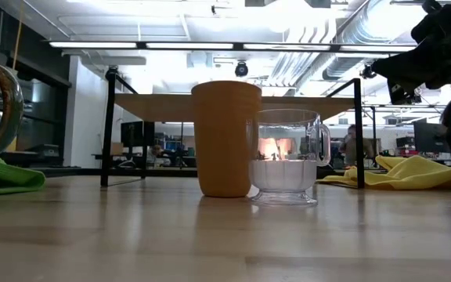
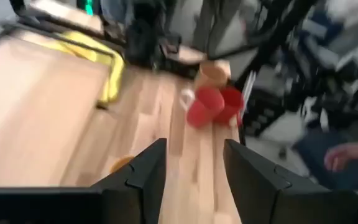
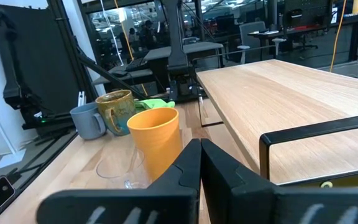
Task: Stack small to large cups/mugs on shelf
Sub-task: Put the yellow cup on the shelf
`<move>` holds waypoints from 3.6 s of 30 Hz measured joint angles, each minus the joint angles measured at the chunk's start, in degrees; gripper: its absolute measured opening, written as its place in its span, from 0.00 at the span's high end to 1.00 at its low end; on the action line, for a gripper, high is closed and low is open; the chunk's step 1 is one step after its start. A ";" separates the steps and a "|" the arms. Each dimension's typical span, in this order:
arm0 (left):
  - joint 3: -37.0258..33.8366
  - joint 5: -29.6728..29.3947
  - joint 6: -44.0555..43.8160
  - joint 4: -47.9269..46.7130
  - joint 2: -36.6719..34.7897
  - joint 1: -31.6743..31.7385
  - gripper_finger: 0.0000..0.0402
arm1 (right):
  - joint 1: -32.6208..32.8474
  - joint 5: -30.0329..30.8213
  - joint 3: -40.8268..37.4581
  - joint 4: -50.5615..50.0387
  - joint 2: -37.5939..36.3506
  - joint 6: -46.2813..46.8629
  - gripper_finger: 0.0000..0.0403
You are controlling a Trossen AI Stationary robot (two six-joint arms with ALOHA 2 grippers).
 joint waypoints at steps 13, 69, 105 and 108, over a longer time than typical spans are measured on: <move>18.35 -6.81 -11.35 -22.42 26.72 -4.67 0.64 | 0.01 0.00 0.00 0.01 0.01 0.00 1.00; 3.87 -7.06 -42.45 -12.27 35.42 2.24 0.64 | 0.01 0.00 0.00 0.01 0.00 0.00 1.00; 3.89 -6.69 -42.04 -13.12 35.44 2.20 0.98 | 0.02 -0.01 -0.02 0.01 -0.04 0.00 1.00; 3.92 -6.69 -42.04 -14.03 35.38 2.20 0.99 | 0.00 -0.01 0.00 0.01 -0.04 -0.02 1.00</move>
